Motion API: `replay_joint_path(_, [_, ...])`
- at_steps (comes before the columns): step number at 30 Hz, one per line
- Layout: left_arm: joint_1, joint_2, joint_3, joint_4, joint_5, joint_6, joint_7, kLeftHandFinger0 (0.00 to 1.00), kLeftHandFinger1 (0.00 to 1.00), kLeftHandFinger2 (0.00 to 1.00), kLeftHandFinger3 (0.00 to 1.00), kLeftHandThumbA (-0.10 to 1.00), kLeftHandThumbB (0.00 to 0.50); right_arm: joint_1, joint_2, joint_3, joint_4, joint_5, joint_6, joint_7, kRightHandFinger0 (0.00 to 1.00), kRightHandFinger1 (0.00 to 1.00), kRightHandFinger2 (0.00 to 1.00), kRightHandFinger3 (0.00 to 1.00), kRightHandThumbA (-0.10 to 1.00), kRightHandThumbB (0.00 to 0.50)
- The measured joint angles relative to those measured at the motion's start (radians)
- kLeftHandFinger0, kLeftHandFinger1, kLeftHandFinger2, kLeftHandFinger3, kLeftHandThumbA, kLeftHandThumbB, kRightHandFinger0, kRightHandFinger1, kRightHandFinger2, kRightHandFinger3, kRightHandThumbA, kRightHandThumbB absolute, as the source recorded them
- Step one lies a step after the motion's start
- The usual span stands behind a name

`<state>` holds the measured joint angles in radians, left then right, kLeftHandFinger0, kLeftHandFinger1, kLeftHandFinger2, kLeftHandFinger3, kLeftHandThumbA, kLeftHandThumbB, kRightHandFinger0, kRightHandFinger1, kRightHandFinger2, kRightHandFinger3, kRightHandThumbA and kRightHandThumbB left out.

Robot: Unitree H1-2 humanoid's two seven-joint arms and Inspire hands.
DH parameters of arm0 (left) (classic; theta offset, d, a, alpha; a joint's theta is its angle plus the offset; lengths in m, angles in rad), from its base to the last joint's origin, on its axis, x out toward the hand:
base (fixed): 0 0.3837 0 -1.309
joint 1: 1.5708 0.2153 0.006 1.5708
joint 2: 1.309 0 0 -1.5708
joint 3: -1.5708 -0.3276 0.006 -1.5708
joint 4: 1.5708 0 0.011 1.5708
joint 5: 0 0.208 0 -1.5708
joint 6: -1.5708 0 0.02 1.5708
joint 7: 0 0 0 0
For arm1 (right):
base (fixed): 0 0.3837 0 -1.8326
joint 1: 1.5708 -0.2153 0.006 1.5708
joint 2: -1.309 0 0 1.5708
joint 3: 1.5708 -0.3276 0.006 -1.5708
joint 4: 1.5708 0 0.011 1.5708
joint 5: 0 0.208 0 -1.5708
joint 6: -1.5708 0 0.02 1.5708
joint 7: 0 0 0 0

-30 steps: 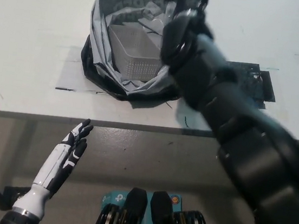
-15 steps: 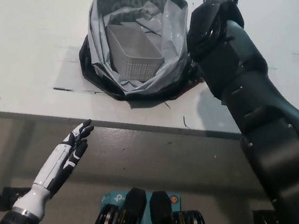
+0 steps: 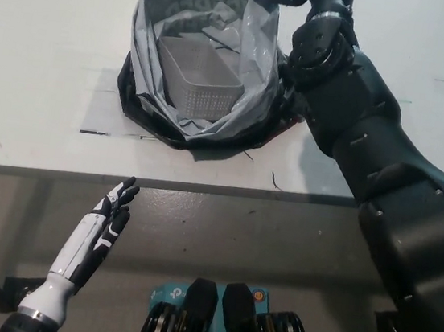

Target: Use the right hand to pick up a small rectangular container and put it into a plastic bag and lift the bag

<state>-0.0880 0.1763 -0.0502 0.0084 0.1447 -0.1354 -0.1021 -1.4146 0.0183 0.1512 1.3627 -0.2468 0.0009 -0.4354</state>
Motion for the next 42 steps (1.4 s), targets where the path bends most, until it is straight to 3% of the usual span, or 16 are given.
replay_joint_path(2, [0.0, 0.0, 0.0, 0.0, 0.0, 0.0, 0.0, 1.0, 1.0, 1.0, 1.0, 1.0, 0.242, 0.0, 0.002, -0.012, 0.001, 0.008, 0.001, 0.022, 1.0, 1.0, 1.0, 1.0, 1.0, 0.489])
replay_joint_path(10, [0.0, 0.0, 0.0, 0.0, 0.0, -0.004, 0.0, 1.0, 1.0, 1.0, 1.0, 1.0, 0.252, 0.014, 0.004, -0.026, 0.01, 0.029, 0.011, 0.102, 1.0, 1.0, 1.0, 1.0, 0.97, 0.459])
replay_joint_path(12, [0.0, 0.0, -0.001, 0.0, 0.001, -0.004, 0.0, 1.0, 1.0, 1.0, 1.0, 1.0, 0.254, 0.02, 0.004, -0.026, 0.016, 0.031, 0.015, 0.114, 1.0, 1.0, 1.0, 1.0, 0.96, 0.476])
replay_joint_path(32, [0.0, 0.0, -0.001, 0.0, 0.008, -0.005, 0.0, 1.0, 1.0, 1.0, 1.0, 1.0, 0.259, 0.081, -0.002, -0.014, 0.055, 0.03, 0.068, 0.168, 1.0, 1.0, 1.0, 1.0, 0.98, 0.465])
replay_joint_path(35, [0.0, 0.0, -0.001, 0.0, 0.009, -0.005, 0.0, 1.0, 1.0, 1.0, 1.0, 1.0, 0.251, 0.085, -0.002, -0.022, 0.058, 0.036, 0.075, 0.18, 1.0, 1.0, 1.0, 1.0, 0.98, 0.488])
replay_joint_path(40, [0.0, 0.0, -0.002, 0.0, 0.009, -0.005, 0.0, 1.0, 1.0, 1.0, 1.0, 1.0, 0.249, 0.085, -0.001, -0.074, 0.058, 0.067, 0.087, 0.22, 1.0, 1.0, 1.0, 1.0, 0.85, 0.457])
replay_joint_path(41, [0.0, 0.0, -0.002, 0.0, 0.009, -0.005, 0.0, 1.0, 1.0, 1.0, 1.0, 1.0, 0.25, 0.085, -0.001, -0.098, 0.058, 0.083, 0.089, 0.235, 0.64, 0.88, 1.0, 1.0, 0.9, 0.438])
replay_joint_path(42, [0.0, 0.0, -0.002, 0.0, 0.009, -0.005, 0.0, 1.0, 1.0, 1.0, 1.0, 1.0, 0.25, 0.085, -0.001, -0.121, 0.058, 0.097, 0.092, 0.25, 0.54, 0.78, 1.0, 1.0, 0.9, 0.431])
